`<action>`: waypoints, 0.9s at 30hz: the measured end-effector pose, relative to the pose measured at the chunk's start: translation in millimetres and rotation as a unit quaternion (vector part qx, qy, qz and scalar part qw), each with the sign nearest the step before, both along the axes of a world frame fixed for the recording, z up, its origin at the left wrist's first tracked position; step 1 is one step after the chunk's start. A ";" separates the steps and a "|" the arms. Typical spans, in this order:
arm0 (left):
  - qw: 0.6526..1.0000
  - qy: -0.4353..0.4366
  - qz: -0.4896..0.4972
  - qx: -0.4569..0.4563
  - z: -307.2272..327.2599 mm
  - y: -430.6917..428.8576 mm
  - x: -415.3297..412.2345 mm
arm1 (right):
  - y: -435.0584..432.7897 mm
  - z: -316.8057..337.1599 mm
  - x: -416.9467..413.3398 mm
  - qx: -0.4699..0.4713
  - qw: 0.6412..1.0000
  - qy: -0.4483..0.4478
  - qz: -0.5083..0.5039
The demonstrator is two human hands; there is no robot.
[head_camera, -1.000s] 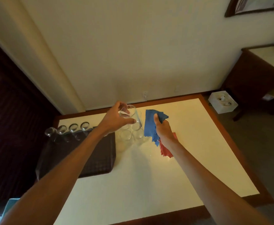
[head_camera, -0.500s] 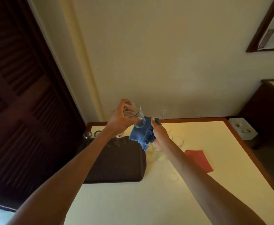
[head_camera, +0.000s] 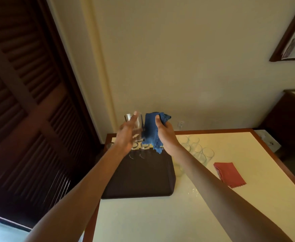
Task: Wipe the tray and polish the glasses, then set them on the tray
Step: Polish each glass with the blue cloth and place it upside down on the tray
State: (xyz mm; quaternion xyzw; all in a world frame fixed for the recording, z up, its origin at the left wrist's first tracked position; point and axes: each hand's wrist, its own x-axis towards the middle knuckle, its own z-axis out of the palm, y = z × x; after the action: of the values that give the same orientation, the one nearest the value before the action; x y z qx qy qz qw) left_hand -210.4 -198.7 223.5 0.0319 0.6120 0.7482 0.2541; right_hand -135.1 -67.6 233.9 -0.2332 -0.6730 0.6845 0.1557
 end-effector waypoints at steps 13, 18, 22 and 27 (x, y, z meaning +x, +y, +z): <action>0.981 -0.160 -0.005 0.107 10.7 -40.9 -17.2 | -60.0 -13.5 -4.8 0.298 0.934 -0.017 0.196; 0.979 -0.157 -0.011 0.129 15.6 -36.3 -25.0 | -51.5 -24.4 -18.4 0.478 0.868 0.129 0.041; 0.969 -0.176 -0.034 0.168 14.5 -34.8 -20.8 | -55.6 -21.6 -31.1 0.485 0.865 0.128 -0.004; 0.961 -0.163 -0.061 0.216 9.3 -33.1 -16.5 | -62.0 -10.4 -44.0 0.432 0.896 0.102 -0.009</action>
State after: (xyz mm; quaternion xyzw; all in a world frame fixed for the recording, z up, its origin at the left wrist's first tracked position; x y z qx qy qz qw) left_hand -226.9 -231.9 232.8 0.0008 0.3825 0.8408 0.3831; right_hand -179.1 -129.6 223.6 -0.0782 -0.8809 0.3444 0.3149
